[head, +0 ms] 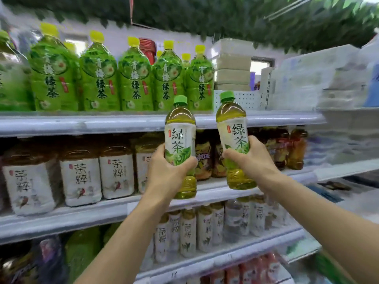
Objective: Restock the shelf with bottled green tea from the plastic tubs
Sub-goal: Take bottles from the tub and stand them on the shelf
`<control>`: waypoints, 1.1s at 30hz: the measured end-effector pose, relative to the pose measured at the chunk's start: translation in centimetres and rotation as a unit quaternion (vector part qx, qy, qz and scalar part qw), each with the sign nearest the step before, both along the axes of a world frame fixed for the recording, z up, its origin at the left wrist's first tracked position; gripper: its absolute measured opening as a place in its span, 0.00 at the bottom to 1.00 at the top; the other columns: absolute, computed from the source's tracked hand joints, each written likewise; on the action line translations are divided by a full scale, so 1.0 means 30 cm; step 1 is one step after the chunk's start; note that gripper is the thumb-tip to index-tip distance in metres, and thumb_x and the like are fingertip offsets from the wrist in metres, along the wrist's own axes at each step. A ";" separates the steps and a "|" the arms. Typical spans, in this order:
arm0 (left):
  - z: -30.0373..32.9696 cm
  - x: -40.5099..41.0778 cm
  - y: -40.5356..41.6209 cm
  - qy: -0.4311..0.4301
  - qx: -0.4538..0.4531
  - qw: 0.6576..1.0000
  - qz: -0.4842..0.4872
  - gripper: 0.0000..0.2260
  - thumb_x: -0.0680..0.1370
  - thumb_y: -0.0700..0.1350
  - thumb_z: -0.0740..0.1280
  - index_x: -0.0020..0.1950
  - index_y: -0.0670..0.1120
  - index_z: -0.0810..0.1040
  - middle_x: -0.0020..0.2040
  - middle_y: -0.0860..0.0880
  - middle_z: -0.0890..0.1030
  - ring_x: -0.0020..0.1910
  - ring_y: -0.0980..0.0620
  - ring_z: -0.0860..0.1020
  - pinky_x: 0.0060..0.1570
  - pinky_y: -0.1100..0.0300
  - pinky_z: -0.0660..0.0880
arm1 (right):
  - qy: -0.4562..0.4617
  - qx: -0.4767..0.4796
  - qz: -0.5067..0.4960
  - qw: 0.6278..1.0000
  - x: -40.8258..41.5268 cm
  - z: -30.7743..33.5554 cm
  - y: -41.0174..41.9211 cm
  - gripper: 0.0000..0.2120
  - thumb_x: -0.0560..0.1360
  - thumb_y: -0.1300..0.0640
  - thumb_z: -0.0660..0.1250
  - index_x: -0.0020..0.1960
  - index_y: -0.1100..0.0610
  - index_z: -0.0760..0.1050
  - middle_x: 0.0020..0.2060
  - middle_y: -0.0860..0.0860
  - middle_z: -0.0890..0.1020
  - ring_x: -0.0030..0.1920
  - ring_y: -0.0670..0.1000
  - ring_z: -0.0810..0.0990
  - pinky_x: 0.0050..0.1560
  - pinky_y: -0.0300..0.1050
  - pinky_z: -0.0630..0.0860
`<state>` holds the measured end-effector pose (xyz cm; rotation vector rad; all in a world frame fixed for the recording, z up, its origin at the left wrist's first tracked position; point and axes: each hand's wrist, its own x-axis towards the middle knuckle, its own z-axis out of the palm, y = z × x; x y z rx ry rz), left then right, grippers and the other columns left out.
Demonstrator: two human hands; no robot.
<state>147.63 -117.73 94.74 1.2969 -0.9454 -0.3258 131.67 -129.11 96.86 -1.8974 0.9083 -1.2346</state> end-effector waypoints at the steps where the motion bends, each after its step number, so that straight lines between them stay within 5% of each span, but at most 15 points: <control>1: 0.012 -0.035 -0.043 0.012 -0.005 1.000 0.012 0.19 0.72 0.43 0.77 0.59 0.52 0.75 0.50 0.50 0.84 0.48 0.51 0.83 0.50 0.50 0.82 | 0.005 -0.006 0.014 1.000 -0.030 0.021 -0.055 0.22 0.70 0.53 0.75 0.60 0.56 0.71 0.50 0.51 0.80 0.49 0.48 0.79 0.41 0.40 0.75; 10: 0.151 -0.224 -0.348 0.007 -0.036 0.993 0.115 0.14 0.69 0.45 0.79 0.49 0.53 0.76 0.46 0.53 0.84 0.48 0.50 0.83 0.51 0.51 0.82 | -0.037 -0.033 0.102 0.993 -0.132 0.280 -0.457 0.24 0.71 0.51 0.75 0.62 0.57 0.71 0.50 0.52 0.81 0.48 0.50 0.81 0.44 0.44 0.78; 13: 0.209 -0.226 -0.437 -0.012 -0.045 0.992 0.121 0.16 0.70 0.46 0.78 0.52 0.54 0.75 0.49 0.52 0.84 0.49 0.50 0.83 0.53 0.49 0.81 | -0.087 -0.052 0.135 0.986 -0.084 0.377 -0.550 0.25 0.71 0.54 0.76 0.62 0.58 0.68 0.50 0.52 0.81 0.49 0.49 0.81 0.46 0.42 0.78; 16: 0.268 -0.215 -0.519 -0.028 -0.064 0.991 0.118 0.18 0.73 0.45 0.77 0.58 0.53 0.73 0.51 0.52 0.82 0.50 0.53 0.81 0.48 0.58 0.78 | -0.123 -0.056 0.157 0.978 -0.017 0.461 -0.635 0.25 0.71 0.57 0.76 0.61 0.56 0.66 0.50 0.50 0.79 0.48 0.47 0.80 0.45 0.40 0.77; 21: 0.333 -0.165 -0.627 -0.058 -0.081 0.986 0.136 0.22 0.72 0.45 0.77 0.62 0.49 0.73 0.51 0.52 0.81 0.50 0.54 0.81 0.50 0.57 0.80 | -0.159 -0.023 0.157 0.974 0.126 0.528 -0.783 0.30 0.70 0.58 0.77 0.63 0.57 0.63 0.54 0.53 0.78 0.56 0.55 0.79 0.60 0.54 0.78; 29: 0.361 -0.114 -0.702 -0.060 -0.092 0.985 0.135 0.21 0.73 0.47 0.76 0.61 0.51 0.72 0.51 0.52 0.82 0.48 0.56 0.81 0.43 0.64 0.78 | -0.141 0.035 0.157 0.977 0.248 0.468 -0.915 0.23 0.71 0.63 0.75 0.57 0.57 0.65 0.45 0.50 0.76 0.52 0.54 0.79 0.56 0.48 0.79; 33: 0.367 -0.098 -0.720 -0.058 -0.099 0.985 0.132 0.20 0.73 0.48 0.75 0.63 0.50 0.74 0.52 0.52 0.82 0.49 0.55 0.81 0.42 0.64 0.77 | -0.105 0.027 0.163 0.981 0.291 0.470 -0.971 0.29 0.70 0.64 0.76 0.64 0.60 0.64 0.53 0.55 0.78 0.47 0.52 0.80 0.52 0.48 0.80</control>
